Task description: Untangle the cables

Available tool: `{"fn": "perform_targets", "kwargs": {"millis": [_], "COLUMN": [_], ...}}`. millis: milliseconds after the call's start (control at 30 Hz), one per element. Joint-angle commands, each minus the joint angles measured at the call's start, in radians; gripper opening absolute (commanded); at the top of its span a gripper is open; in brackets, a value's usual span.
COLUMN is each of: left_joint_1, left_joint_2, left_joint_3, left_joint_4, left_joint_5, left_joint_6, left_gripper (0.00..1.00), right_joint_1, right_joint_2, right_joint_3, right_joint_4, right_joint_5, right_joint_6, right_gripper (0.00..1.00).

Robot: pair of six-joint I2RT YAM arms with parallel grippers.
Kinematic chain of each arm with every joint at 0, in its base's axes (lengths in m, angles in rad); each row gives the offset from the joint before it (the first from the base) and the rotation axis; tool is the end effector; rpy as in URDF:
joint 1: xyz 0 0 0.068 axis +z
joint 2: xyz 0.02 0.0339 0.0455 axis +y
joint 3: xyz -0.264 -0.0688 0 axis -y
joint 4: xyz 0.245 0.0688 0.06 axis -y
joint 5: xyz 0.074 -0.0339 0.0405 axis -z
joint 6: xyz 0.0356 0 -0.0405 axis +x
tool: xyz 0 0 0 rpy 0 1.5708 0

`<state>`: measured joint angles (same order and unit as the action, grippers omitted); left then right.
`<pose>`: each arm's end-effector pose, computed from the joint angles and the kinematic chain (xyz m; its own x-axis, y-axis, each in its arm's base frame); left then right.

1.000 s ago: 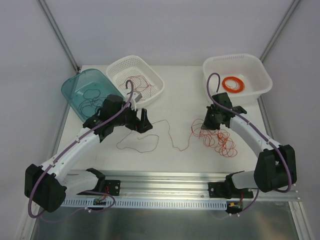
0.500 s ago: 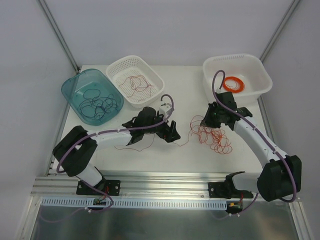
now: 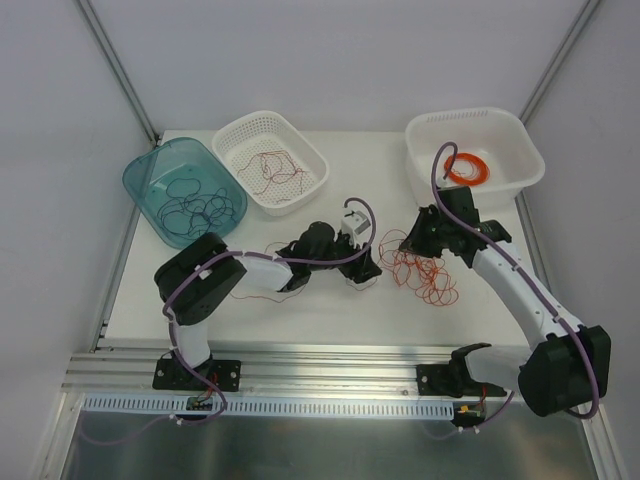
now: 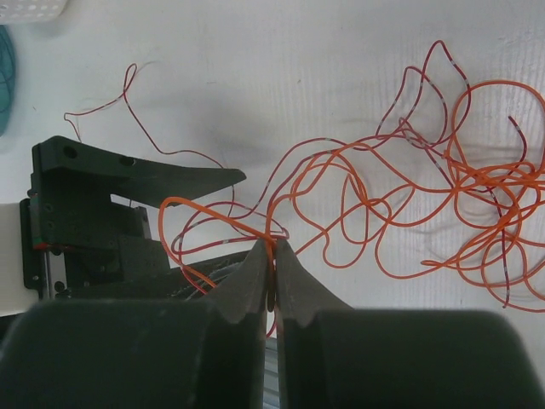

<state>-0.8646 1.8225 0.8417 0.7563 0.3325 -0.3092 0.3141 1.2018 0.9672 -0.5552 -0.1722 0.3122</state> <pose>0.2357 -0.2943 0.1750 -0.4193 0.0484 -0.9066 0.8378 0.4052 -0.3659 0.2395 0.0842 0.2837 -0.7715 0.0675 -0.6326 -0.1914 0.9236 0.3320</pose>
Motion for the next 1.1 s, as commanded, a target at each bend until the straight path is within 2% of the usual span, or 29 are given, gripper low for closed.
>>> {"fn": "perform_targets", "kwargs": {"millis": [0,33,167,200,300,400,600,767,933,1067], "left_joint_1": [-0.02,-0.022,-0.03,-0.03,-0.031,-0.03,-0.022,0.009,0.03,0.114], "left_joint_2": [0.038,0.047,0.081,0.081,0.078,0.04,-0.165,-0.411,-0.711,-0.919], "left_joint_3": [0.062,0.068,0.082,0.08,0.065,0.021,-0.118,-0.228,-0.28,-0.311], "left_joint_4": [0.139,0.153,0.182,0.187,0.19,0.189,0.063,-0.083,-0.372,-0.569], "left_joint_5": [-0.007,-0.006,-0.01,-0.006,0.01,0.01,0.013,0.137,0.154,0.063], "left_joint_6": [-0.016,-0.028,-0.051,-0.054,-0.065,-0.07,-0.077,-0.096,-0.047,-0.047], "left_gripper": [0.59,0.58,0.41,0.29,0.0,0.0,0.0,0.0,0.0,0.0], "right_joint_1": [0.006,0.008,0.008,0.008,0.008,0.006,-0.024,-0.108,-0.194,-0.234], "right_joint_2": [-0.036,-0.041,-0.051,-0.054,-0.064,-0.065,-0.061,-0.039,-0.007,0.018], "right_joint_3": [-0.005,-0.007,-0.013,-0.013,-0.016,-0.019,-0.067,-0.11,-0.134,-0.143], "right_joint_4": [0.017,0.014,0.009,0.008,-0.005,-0.015,-0.028,-0.041,-0.046,-0.043], "right_joint_5": [-0.026,-0.026,-0.02,-0.013,0.006,0.04,0.132,0.166,0.211,0.214], "right_joint_6": [0.022,0.024,0.024,0.024,0.013,0.002,-0.007,-0.004,-0.01,-0.024], "right_gripper": [0.05,0.05,0.05,0.05,0.05,0.05,0.03,0.01,0.01,0.01]}}
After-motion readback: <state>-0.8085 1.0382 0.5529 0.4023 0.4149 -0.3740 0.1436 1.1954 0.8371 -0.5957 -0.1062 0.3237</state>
